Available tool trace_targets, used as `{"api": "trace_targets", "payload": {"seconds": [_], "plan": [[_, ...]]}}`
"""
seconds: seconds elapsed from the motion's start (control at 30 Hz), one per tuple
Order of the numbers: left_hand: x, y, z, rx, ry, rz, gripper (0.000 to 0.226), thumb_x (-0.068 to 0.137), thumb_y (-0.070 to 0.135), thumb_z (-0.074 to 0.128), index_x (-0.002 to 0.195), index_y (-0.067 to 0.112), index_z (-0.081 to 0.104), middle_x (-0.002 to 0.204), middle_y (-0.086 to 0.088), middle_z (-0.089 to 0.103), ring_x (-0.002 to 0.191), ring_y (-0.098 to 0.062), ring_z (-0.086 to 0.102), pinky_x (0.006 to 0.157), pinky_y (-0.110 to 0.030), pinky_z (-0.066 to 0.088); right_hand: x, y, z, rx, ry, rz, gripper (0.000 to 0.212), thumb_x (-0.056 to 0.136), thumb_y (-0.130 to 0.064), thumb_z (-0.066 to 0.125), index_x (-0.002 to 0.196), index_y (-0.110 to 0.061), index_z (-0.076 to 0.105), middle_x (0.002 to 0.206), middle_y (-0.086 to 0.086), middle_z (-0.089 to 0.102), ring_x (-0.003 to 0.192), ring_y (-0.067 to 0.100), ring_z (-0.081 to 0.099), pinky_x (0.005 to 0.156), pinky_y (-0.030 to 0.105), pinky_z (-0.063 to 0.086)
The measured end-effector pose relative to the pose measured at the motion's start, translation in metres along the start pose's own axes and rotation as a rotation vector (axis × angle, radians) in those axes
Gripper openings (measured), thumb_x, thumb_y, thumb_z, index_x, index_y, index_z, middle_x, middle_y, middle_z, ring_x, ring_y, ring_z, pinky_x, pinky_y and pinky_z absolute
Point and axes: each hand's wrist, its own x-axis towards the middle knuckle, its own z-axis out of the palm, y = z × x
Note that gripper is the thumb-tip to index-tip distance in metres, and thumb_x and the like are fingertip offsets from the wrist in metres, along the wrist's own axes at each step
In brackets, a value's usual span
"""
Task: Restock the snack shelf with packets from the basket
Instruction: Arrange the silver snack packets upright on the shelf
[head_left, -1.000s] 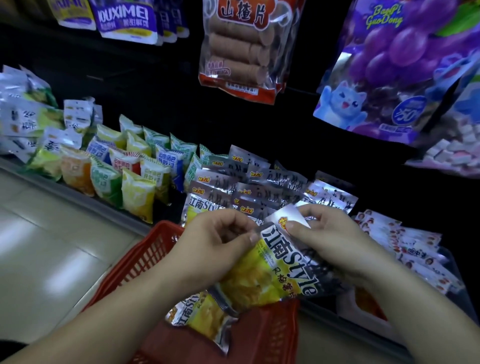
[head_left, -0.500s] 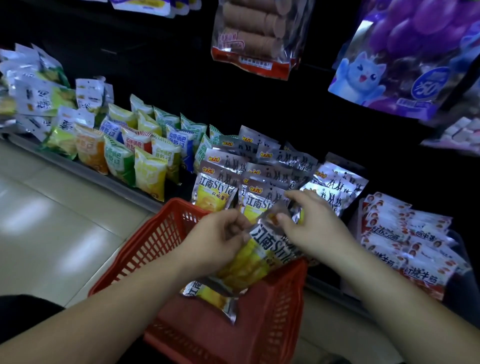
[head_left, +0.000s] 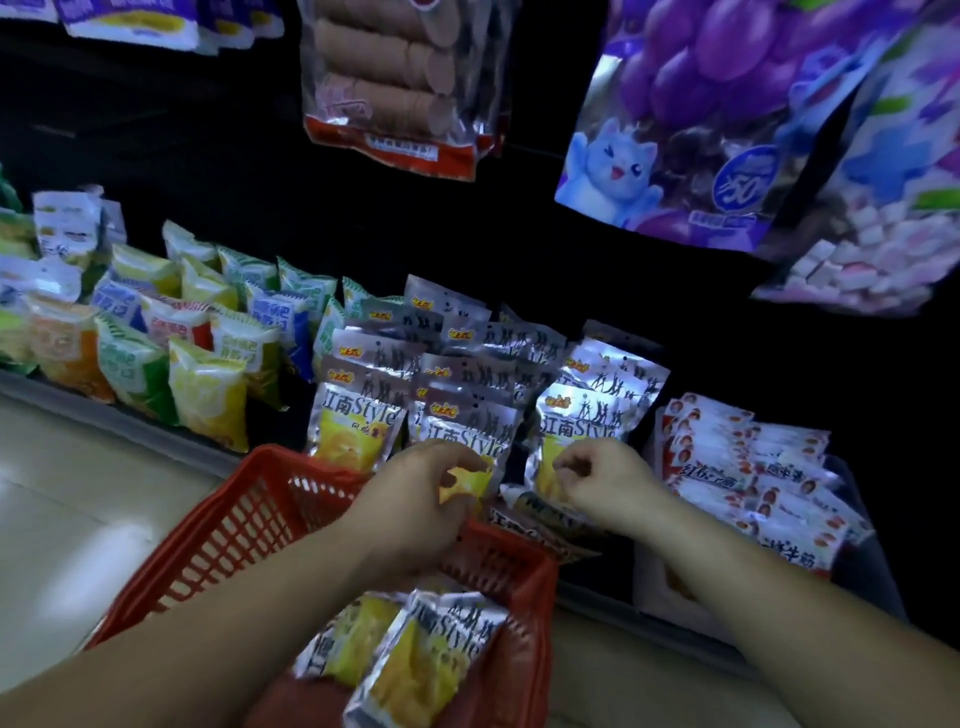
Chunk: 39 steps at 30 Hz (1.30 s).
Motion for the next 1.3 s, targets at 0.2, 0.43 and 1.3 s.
{"api": "trace_targets", "payload": {"seconds": [0.2, 0.43, 1.3], "plan": [[0.080, 0.032, 0.028, -0.004, -0.183, 0.052, 0.031, 0.103, 0.026, 0.058, 0.134, 0.025, 0.062, 0.132, 0.003, 0.063, 0.119, -0.017, 0.061, 0.089, -0.029, 0.053, 0.062, 0.042, -0.027, 0.025, 0.134, 0.052, 0.016, 0.100, -0.012, 0.062, 0.112, -0.020, 0.070, 0.126, 0.008, 0.065, 0.113, 0.027, 0.063, 0.095, 0.041, 0.054], [0.127, 0.013, 0.064, -0.176, -0.088, -0.046, 0.023, 0.101, 0.016, 0.059, 0.098, 0.038, 0.065, 0.111, -0.010, 0.073, 0.104, -0.033, 0.069, 0.088, -0.049, 0.058, 0.135, 0.077, -0.017, -0.184, 0.249, 0.039, 0.070, 0.097, -0.045, 0.066, 0.157, -0.027, 0.036, 0.164, 0.000, 0.030, 0.148, 0.026, 0.035, 0.114, 0.043, 0.042], [0.054, 0.046, 0.005, -0.283, 0.072, 0.191, 0.029, 0.095, 0.026, 0.071, 0.105, 0.053, 0.066, 0.135, 0.027, 0.049, 0.126, 0.005, 0.048, 0.103, -0.029, 0.045, 0.009, 0.000, -0.104, 0.186, 0.234, -0.306, 0.050, 0.095, 0.017, 0.046, 0.094, -0.030, 0.063, 0.084, -0.015, 0.059, 0.081, 0.004, 0.062, 0.069, 0.011, 0.039]]}}
